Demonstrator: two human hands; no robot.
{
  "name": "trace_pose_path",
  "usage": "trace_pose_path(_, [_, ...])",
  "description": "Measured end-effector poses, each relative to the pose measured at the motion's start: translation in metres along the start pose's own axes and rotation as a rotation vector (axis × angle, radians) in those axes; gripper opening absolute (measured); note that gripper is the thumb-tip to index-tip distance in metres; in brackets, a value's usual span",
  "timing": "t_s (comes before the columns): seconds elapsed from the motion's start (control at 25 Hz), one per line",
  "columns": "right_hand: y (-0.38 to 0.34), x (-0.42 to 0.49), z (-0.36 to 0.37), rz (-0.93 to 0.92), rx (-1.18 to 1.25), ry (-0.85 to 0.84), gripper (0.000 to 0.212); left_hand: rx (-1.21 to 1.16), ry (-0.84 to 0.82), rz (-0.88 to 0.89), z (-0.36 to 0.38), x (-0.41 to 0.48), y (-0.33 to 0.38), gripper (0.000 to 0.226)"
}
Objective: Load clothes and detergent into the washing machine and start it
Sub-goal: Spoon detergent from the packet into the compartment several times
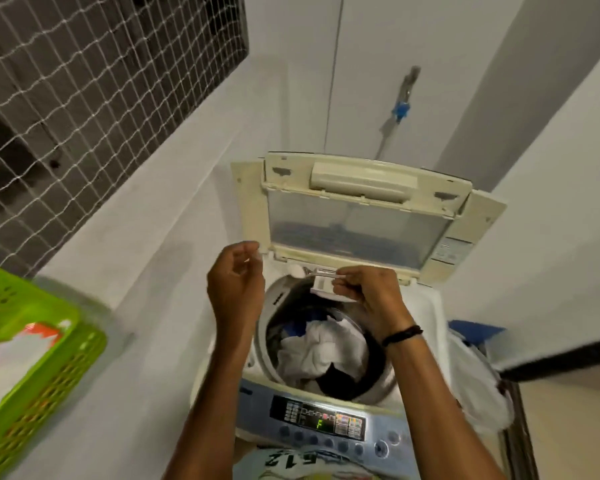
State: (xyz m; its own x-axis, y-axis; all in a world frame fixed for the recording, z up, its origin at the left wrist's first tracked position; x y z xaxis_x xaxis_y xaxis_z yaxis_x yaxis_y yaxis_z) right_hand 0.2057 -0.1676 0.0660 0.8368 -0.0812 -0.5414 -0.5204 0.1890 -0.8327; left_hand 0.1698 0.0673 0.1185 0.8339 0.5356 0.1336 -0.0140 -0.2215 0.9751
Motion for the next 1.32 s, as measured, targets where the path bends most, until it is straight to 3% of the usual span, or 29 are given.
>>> trace_pose_path(0.24, [0.04, 0.057, -0.071, 0.033, 0.199, 0.261, 0.022, -0.436, -0.128, -0.692, 0.095, -0.006, -0.094, 0.026])
trace_pose_path(0.48, [0.069, 0.094, -0.089, -0.028, -0.119, 0.419, 0.015, -0.694, -0.241, -1.157, 0.15, -0.024, -0.152, 0.056])
trace_pose_path(0.76, [0.072, 0.097, -0.055, -0.377, -0.787, 0.347, 0.031, -0.674, -0.213, -1.278, 0.169, -0.032, -0.179, 0.069])
trace_pose_path(1.0, [0.074, 0.083, -0.045, -0.531, -0.886, 0.393, 0.041, -0.675, -0.232, -1.273, 0.177, -0.029, -0.183, 0.07])
trace_pose_path(1.32, [0.087, 0.101, -0.039, -0.391, -0.984, 0.312, 0.039, -0.658, -0.28, -1.265, 0.188, -0.03, -0.185, 0.068])
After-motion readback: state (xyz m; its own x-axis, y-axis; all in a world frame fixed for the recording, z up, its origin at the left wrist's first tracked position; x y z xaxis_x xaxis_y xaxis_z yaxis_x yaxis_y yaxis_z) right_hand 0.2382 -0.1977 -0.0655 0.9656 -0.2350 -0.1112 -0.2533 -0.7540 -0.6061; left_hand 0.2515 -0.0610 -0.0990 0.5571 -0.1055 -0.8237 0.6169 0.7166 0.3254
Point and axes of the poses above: each hand's wrist, its own x-axis towards the middle knuckle, its own z-axis out of the palm, y = z × x, the point moved 5 cm from there along x, towards the middle knuckle, and after that the axes turned 2 degrees about z, right-handed, at the moved point
